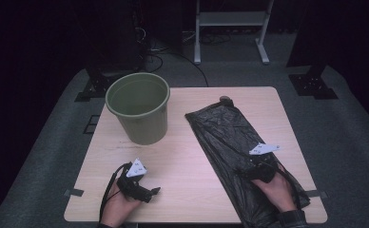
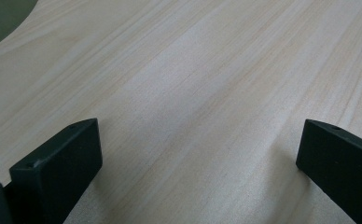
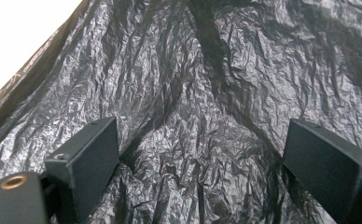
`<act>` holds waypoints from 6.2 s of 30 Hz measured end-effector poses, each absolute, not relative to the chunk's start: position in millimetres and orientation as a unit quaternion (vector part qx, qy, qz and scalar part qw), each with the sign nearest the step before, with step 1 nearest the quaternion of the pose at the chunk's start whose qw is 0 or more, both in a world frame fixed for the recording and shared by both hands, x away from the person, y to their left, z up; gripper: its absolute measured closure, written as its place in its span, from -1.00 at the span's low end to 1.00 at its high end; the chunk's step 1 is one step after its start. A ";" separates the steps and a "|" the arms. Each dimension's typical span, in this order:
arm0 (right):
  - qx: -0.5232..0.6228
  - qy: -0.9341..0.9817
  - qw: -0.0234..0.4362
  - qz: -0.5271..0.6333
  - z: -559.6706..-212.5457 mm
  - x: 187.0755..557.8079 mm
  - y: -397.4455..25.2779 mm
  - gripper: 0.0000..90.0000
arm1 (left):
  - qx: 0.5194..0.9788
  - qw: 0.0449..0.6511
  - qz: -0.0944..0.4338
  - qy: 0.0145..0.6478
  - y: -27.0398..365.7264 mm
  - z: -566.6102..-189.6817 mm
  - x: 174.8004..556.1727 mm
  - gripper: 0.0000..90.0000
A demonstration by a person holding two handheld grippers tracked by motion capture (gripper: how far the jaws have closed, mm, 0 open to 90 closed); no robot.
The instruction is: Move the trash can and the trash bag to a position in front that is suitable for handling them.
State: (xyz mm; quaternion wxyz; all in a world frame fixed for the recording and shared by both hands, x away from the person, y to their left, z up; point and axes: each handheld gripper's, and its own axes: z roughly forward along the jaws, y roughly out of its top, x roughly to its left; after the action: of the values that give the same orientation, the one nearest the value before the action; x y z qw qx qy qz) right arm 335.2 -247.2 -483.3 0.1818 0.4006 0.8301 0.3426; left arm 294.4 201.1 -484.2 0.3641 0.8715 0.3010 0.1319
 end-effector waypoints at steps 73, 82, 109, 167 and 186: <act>0.415 0.819 0.175 0.356 -486.6 334.8 -250.8 -0.78 | 0.831 0.433 0.163 0.310 215.0 -337.7 321.2 -0.96; 0.415 0.819 0.175 0.356 -486.6 334.8 -250.8 -0.78 | 0.833 0.437 0.174 0.293 207.4 -307.4 332.1 -0.96; 0.415 0.819 0.175 0.356 -486.6 334.8 -250.8 -0.78 | 0.854 0.415 0.139 0.283 191.8 -306.9 398.8 -1.00; 0.415 0.818 0.175 0.356 -486.6 334.7 -250.7 -0.78 | 0.884 0.432 0.057 0.173 135.4 -311.8 331.5 -1.00; 0.417 0.818 0.175 0.356 -486.6 334.5 -250.6 -0.78 | 0.893 0.431 0.025 0.124 113.2 -311.4 295.3 -1.00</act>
State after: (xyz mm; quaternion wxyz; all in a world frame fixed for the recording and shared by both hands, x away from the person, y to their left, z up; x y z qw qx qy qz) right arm 334.5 -250.6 -486.6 0.1755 0.4166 0.8179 0.3561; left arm 295.3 113.2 -311.4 0.4309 0.8934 0.1242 0.0255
